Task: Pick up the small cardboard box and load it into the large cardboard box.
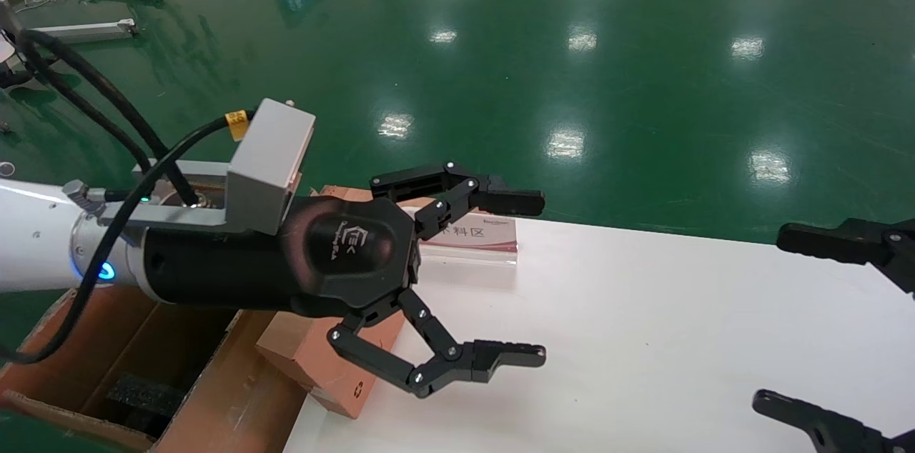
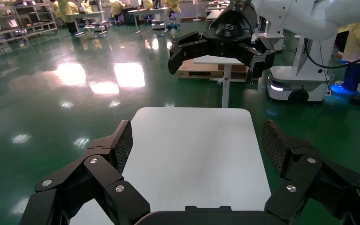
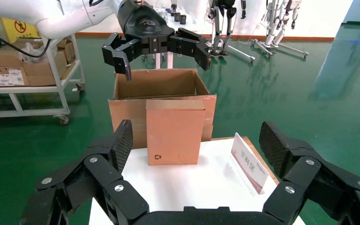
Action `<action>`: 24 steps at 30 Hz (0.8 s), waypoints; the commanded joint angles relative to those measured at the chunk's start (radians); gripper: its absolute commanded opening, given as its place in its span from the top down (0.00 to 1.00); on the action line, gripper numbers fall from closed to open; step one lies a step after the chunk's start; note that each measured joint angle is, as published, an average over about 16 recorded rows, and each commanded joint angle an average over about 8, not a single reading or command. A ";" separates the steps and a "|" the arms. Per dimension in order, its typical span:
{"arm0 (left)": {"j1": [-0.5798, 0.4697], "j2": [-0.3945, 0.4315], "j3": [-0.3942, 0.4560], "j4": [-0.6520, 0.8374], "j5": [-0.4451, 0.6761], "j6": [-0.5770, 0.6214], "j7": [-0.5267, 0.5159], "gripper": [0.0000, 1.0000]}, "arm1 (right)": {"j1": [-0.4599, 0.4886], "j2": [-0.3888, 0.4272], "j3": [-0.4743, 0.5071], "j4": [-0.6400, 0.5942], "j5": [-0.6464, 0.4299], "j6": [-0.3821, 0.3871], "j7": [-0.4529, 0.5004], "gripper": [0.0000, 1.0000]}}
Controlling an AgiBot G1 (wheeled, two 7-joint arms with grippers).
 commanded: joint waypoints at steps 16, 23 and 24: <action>-0.004 -0.012 0.006 -0.008 0.024 -0.009 -0.008 0.00 | 0.000 0.000 0.000 0.000 0.000 0.000 0.000 0.00; -0.088 -0.044 0.068 -0.049 0.192 -0.015 -0.078 0.00 | 0.001 0.000 -0.001 -0.001 0.000 0.000 -0.001 0.00; -0.112 -0.045 0.084 -0.053 0.229 -0.009 -0.095 0.00 | 0.001 0.000 -0.001 -0.001 0.000 0.000 -0.001 0.00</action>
